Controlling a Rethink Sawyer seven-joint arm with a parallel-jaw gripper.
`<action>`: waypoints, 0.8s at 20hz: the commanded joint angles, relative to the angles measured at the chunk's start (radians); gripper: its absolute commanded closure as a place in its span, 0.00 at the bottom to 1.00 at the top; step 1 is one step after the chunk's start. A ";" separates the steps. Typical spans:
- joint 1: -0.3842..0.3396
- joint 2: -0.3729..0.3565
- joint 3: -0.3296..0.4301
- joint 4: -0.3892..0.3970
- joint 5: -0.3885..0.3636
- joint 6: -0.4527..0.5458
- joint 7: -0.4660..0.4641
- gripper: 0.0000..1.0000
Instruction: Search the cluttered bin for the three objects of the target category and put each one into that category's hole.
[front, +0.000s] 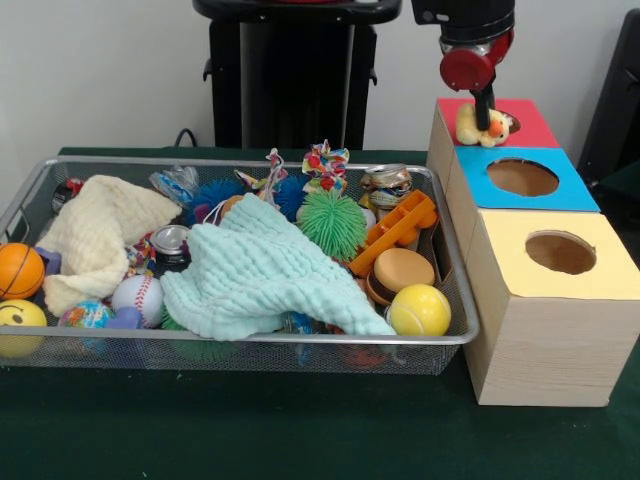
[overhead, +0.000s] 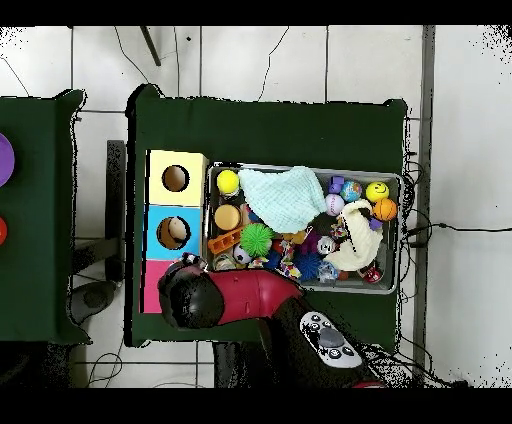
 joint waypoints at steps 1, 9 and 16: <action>0.009 0.061 -0.063 -0.012 -0.004 -0.032 0.243 1.00; 0.031 0.064 -0.047 0.015 0.054 0.011 0.284 1.00; 0.070 0.049 -0.046 0.061 0.141 0.062 0.331 1.00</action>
